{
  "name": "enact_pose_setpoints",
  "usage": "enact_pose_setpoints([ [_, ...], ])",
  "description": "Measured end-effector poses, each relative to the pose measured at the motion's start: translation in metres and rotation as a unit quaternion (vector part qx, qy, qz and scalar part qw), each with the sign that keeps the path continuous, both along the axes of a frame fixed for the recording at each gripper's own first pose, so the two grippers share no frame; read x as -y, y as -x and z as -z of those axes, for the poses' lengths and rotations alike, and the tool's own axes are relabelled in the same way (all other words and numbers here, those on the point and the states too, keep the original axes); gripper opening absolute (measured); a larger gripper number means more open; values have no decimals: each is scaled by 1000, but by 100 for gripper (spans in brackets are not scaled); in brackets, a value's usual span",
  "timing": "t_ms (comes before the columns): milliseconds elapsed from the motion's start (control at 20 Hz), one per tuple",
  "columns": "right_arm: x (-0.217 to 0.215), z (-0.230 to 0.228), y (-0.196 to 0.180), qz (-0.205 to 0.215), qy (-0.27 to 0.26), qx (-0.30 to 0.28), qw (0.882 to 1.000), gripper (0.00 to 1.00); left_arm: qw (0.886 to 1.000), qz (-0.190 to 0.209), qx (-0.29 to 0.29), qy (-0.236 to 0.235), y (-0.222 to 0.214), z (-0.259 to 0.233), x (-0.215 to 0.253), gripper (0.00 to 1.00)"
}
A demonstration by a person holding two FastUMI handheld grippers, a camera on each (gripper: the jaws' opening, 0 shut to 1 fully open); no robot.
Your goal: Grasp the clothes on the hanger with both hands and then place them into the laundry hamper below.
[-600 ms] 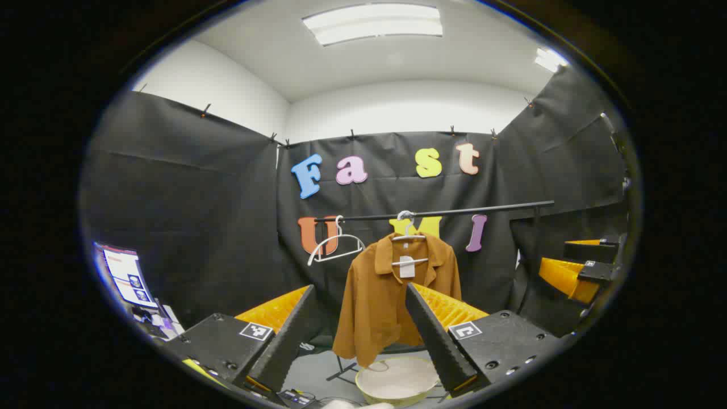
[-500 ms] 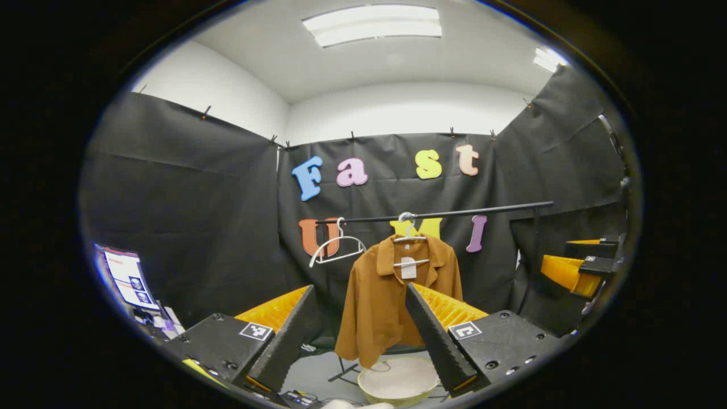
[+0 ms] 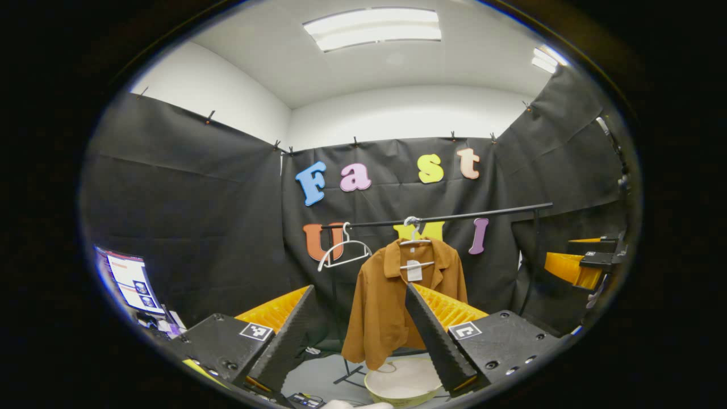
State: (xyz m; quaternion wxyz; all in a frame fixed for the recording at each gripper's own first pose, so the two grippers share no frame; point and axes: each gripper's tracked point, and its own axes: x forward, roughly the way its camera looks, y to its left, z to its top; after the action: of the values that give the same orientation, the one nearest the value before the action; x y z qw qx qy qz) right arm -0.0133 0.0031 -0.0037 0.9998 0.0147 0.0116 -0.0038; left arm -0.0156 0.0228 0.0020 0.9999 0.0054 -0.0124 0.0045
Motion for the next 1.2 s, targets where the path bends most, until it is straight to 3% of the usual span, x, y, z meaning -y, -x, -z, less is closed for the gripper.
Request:
enact_pose_setpoints([
  [250,11,5,-9,4,8,-8,1000,97,1000,-12,0,8,-3,6,-8,100],
  [550,14,29,-49,-10,12,-25,1000,98,1000,-12,-8,14,-30,25,0,100],
  [1200,24,91,-243,-62,0,-65,996,98,1000,-10,-20,6,-201,102,60,99],
])
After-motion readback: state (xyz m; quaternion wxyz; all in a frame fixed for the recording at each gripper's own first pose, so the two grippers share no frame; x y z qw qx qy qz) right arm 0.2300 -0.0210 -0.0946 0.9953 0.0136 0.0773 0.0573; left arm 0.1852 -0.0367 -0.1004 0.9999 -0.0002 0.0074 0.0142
